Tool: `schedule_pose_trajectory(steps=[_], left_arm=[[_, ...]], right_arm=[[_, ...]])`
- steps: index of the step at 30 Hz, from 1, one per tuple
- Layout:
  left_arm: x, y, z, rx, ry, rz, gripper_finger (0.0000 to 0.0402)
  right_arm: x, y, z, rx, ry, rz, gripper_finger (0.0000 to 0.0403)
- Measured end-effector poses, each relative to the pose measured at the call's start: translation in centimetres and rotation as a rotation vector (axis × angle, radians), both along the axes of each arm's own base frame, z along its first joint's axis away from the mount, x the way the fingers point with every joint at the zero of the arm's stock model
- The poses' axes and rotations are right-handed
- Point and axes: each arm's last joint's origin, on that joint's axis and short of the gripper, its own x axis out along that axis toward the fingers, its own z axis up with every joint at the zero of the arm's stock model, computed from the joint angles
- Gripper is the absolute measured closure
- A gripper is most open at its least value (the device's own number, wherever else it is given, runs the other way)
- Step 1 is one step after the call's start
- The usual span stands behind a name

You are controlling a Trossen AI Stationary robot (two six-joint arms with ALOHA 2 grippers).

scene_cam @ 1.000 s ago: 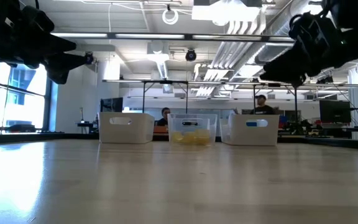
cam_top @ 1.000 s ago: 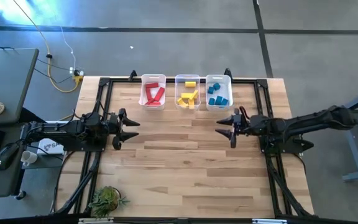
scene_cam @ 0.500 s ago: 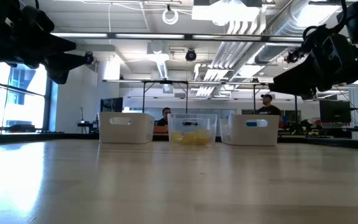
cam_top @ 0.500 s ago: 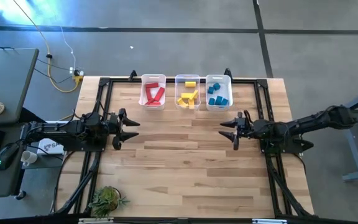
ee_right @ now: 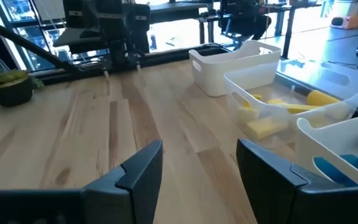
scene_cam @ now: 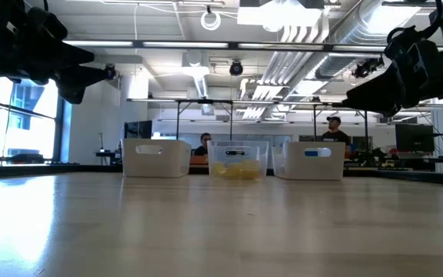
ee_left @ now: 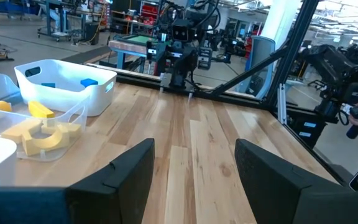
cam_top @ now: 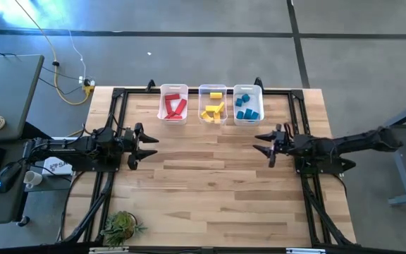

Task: Sort & place blocks by color
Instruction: Return to Home Position

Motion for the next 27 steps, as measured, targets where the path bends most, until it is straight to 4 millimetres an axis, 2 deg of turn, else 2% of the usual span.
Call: schedule_pose_trajectory(steps=[11,27], left_arm=[[0.0,0.0,0.0,0.000,0.000,0.000,0.0188],[0.0,0.0,0.0,0.000,0.000,0.000,0.0188]], right_arm=[[-1.2,-0.1,0.0,0.006,-0.001,-0.002,0.0210],[-1.3,-0.1,0.2,0.003,-0.014,0.005,0.0210]])
